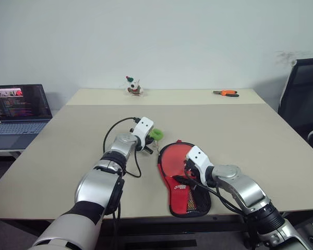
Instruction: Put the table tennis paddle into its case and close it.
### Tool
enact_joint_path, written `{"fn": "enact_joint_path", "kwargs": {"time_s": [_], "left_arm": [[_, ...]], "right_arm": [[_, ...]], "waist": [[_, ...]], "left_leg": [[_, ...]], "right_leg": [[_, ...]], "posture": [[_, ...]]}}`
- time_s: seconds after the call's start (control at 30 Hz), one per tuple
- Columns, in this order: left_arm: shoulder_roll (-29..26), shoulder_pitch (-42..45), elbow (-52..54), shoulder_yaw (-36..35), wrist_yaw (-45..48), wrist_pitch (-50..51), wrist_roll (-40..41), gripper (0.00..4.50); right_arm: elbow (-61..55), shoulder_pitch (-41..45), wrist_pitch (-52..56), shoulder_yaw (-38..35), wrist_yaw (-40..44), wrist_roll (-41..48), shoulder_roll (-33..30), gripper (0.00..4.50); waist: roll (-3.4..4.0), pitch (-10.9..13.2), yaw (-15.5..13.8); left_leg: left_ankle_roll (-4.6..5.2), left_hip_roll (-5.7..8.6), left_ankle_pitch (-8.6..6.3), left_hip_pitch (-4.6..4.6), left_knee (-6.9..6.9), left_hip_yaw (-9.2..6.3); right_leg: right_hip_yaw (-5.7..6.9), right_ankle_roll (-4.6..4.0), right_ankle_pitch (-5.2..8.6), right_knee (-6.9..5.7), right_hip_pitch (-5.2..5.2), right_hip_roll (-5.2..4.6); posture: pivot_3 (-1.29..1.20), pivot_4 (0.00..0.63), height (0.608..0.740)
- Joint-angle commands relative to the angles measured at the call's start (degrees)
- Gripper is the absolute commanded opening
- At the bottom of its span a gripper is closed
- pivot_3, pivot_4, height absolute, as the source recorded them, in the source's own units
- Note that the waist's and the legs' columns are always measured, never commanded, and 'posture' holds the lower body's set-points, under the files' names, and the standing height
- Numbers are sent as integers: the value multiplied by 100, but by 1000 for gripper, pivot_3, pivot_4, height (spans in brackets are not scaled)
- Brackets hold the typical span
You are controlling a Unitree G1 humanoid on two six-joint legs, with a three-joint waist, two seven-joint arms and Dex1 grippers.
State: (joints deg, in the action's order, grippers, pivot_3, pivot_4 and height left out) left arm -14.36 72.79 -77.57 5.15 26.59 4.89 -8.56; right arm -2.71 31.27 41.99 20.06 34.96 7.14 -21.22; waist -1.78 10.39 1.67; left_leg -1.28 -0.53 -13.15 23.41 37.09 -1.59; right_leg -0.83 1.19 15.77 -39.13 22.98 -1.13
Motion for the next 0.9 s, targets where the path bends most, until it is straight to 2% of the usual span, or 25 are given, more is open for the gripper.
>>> {"fn": "enact_joint_path", "kwargs": {"time_s": [0.03, 0.27, 0.47, 0.6, 0.9], "left_arm": [[47, 352, 30, 157, -367, -456, -360, 9], [450, 617, -67, 681, -864, -969, -1161, 9], [686, 728, -112, 1459, -1193, -1682, -2068, 9], [877, 821, -143, 1754, -1395, -1901, -2429, 9], [1356, 1022, -152, 2281, -1818, -2435, -3024, 9]], "right_arm": [[234, -260, 402, 353, 34, -164, 10, 4500], [-290, -856, 680, 739, 138, -197, -21, 4500], [-587, -1133, 847, 785, 100, -226, -71, 4500], [-778, -1292, 947, 763, 80, -226, -88, 4500], [-1104, -1523, 1177, 766, 9, -242, -96, 4500]], "waist": [[0, -2, 2], [-10, -13, 8], [-23, -43, 3], [-23, -43, 0], [-25, -43, -32]], "left_leg": [[0, 1, 0, -1, 0, 1], [-1, 4, -1, -2, -8, 5], [-1, 9, -1, -9, -9, 7], [-1, 7, -4, -55, -15, 4], [-2, 7, -5, -54, -14, -1]], "right_leg": [[-1, 0, 0, 0, 0, 0], [-4, 0, 1, 6, 0, 0], [-5, 2, 2, 9, -8, 1], [-1, 33, 22, 22, -63, 1], [0, 41, 27, 25, -68, -5]], "posture": [[0, 150, 740], [0, 150, 740], [0, 150, 740], [0, 150, 740], [0, 150, 740]]}}
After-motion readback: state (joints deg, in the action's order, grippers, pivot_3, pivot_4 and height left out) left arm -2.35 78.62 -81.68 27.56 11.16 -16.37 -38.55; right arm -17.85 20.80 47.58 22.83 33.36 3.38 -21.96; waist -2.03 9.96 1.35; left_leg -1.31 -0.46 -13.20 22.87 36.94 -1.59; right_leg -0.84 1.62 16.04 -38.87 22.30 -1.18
